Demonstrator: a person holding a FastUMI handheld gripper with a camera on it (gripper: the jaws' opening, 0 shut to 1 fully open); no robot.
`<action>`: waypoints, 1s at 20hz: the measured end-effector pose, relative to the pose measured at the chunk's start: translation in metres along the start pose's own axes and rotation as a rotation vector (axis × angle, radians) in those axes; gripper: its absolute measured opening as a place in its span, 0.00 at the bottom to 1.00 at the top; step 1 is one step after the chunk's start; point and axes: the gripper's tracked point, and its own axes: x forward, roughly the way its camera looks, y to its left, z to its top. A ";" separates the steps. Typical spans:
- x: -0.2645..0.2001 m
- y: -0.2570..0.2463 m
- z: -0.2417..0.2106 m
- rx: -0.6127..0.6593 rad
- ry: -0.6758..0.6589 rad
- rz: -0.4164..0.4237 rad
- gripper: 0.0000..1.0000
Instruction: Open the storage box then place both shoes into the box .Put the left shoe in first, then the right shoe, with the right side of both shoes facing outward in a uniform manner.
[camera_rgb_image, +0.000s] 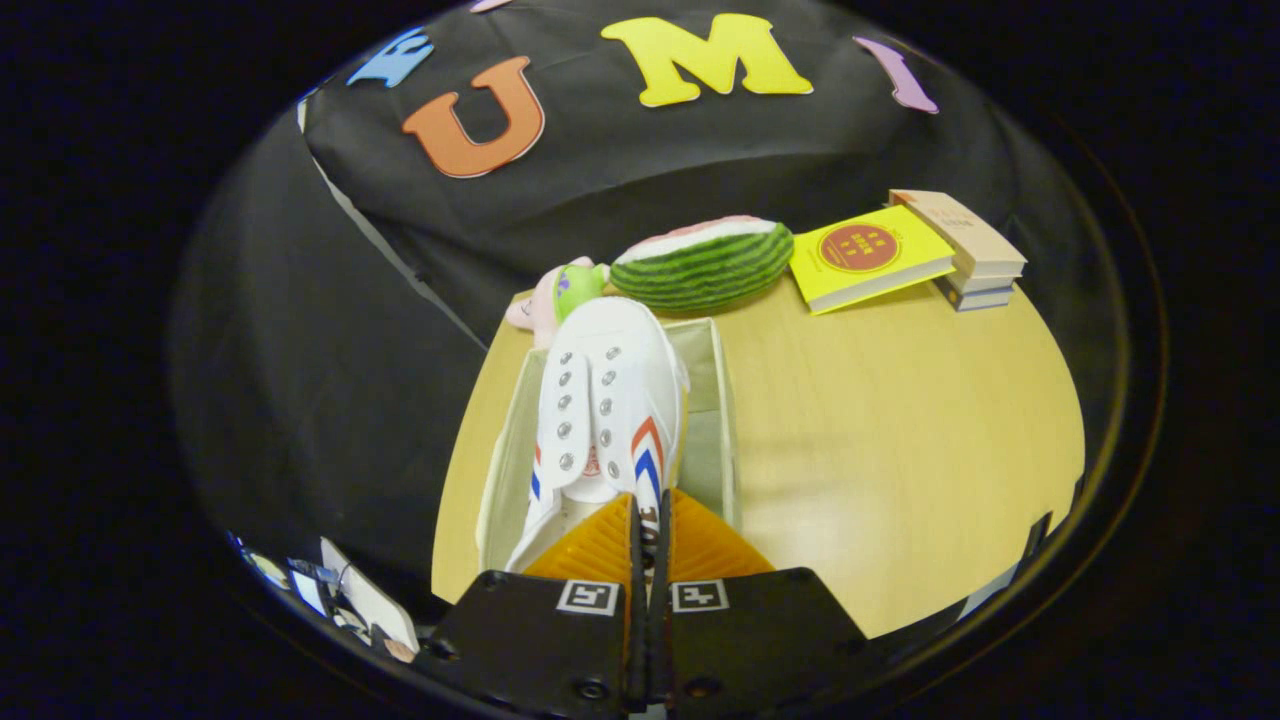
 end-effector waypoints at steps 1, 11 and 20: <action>0.004 -0.003 -0.001 0.012 -0.007 -0.010 0.06; -0.024 -0.033 0.032 -0.111 -0.256 -0.133 1.00; -0.149 -0.030 0.078 -0.200 -0.656 -0.173 1.00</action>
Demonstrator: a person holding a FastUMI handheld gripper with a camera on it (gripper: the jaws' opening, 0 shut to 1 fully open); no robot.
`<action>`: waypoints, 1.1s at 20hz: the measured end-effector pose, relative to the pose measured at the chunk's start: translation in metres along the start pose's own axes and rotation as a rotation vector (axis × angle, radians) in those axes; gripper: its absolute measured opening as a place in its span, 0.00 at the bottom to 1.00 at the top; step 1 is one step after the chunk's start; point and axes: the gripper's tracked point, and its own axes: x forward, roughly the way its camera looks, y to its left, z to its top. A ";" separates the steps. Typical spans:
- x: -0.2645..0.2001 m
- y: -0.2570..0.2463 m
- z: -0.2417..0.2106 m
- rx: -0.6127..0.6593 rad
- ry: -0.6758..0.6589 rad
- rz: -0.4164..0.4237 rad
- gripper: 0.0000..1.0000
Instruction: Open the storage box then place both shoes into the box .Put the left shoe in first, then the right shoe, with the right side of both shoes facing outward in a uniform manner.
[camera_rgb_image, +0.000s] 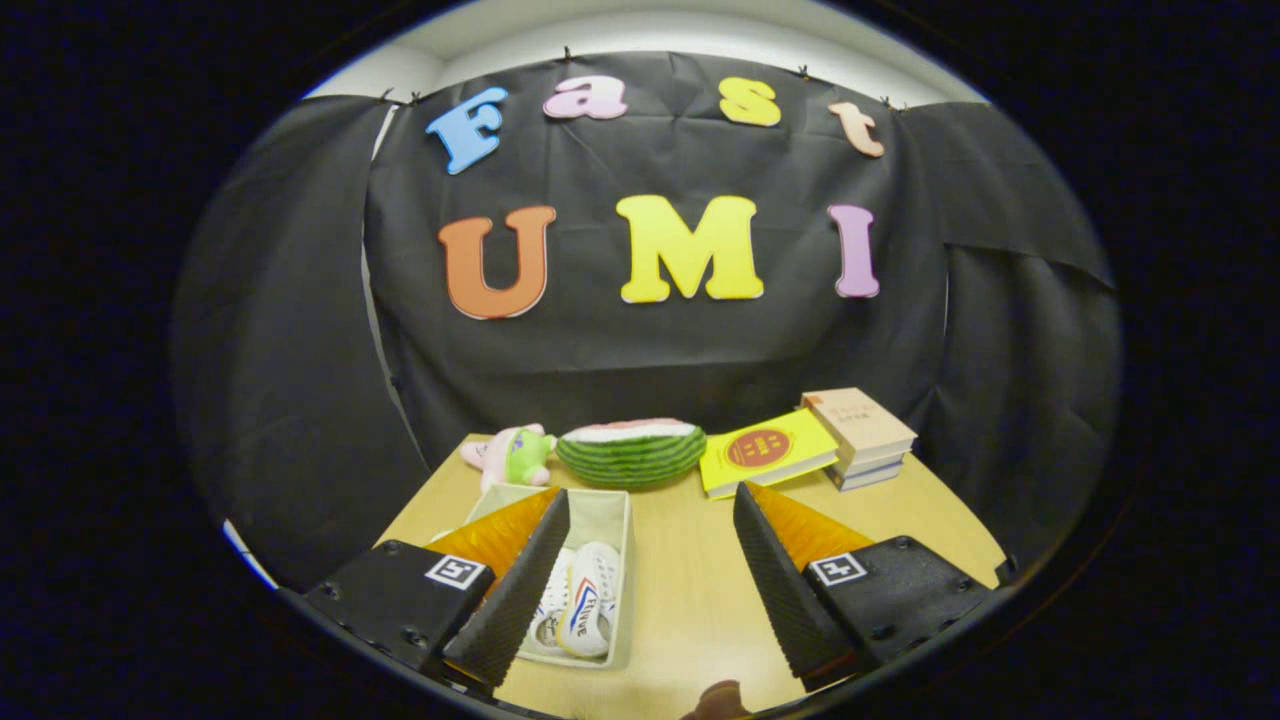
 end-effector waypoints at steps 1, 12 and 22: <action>-0.010 -0.001 0.010 0.001 -0.037 0.001 1.00; -0.128 -0.038 0.078 -0.007 -0.381 -0.071 1.00; -0.188 -0.054 0.046 0.076 -0.430 -0.075 1.00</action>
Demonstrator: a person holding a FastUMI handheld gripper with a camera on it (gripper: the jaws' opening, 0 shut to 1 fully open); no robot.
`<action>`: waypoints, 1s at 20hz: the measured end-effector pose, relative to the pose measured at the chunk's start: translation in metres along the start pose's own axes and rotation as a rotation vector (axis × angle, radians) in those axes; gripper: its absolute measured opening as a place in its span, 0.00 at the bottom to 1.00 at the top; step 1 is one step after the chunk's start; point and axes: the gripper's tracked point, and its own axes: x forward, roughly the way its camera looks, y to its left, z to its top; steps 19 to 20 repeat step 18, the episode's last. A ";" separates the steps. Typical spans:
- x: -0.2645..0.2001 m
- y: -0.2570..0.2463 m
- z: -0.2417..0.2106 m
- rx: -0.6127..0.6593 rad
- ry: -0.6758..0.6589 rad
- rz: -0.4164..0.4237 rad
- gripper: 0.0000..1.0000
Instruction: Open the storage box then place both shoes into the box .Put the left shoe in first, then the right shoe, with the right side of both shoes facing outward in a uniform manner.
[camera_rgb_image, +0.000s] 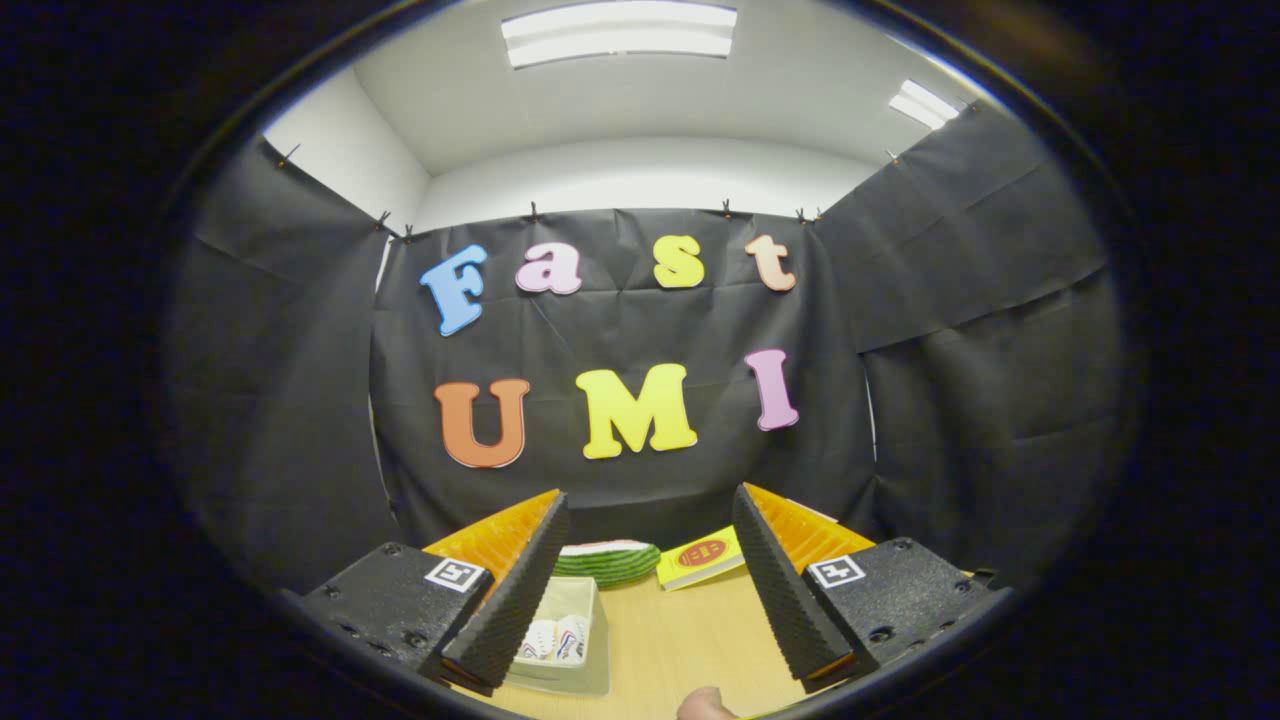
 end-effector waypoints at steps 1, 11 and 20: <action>-0.003 0.000 0.000 0.007 0.002 0.008 1.00; -0.023 0.000 0.003 -0.027 0.035 0.070 1.00; -0.028 -0.001 0.006 -0.034 0.034 0.088 1.00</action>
